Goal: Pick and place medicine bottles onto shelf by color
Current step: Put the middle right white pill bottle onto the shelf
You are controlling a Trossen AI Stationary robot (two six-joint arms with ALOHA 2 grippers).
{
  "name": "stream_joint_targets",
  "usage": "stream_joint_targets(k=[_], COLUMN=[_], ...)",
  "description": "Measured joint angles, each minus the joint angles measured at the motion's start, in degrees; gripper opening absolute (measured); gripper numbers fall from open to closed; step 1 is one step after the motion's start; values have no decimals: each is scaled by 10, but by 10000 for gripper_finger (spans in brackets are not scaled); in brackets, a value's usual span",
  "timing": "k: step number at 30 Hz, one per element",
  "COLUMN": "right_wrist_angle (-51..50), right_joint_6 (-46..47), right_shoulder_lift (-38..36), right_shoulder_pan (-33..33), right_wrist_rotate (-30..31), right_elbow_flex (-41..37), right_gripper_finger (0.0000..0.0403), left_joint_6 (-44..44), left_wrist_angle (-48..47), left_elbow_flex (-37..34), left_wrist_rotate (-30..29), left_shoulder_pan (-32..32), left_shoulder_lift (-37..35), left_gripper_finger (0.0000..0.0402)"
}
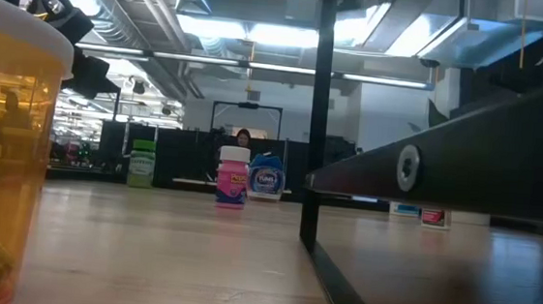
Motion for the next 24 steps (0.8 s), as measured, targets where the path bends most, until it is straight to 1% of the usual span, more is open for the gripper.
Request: stream_joint_targets(k=[10,12,16,18,19,20,22,24], right_wrist_angle=[12,12,14,19,21,25,50,84], right_joint_6=[15,38,74,72,63,51,14,-27], right_shoulder_lift=[0,0,0,0,0,0,0,0], right_shoulder_pan=[0,0,-1,-1,-1,-1,-1,-1], right_wrist_rotate=[-2,-18,-29,-52,-71,-96,-138,-157], right_elbow_flex=[0,0,0,0,0,0,0,3], right_gripper_finger=[307,307,307,307,307,307,307,307], left_joint_6=[0,0,0,-7,-13,-19,-27,-41], left_wrist_angle=[0,0,3,13,18,22,38,40], left_elbow_flex=[0,0,0,0,0,0,1,14], left_wrist_rotate=[0,0,0,11,34,74,179,253], left_shoulder_pan=[0,0,0,0,0,0,0,-1], left_shoulder_lift=[0,0,0,0,0,0,0,0], left_gripper_finger=[0,0,0,0,0,0,0,0])
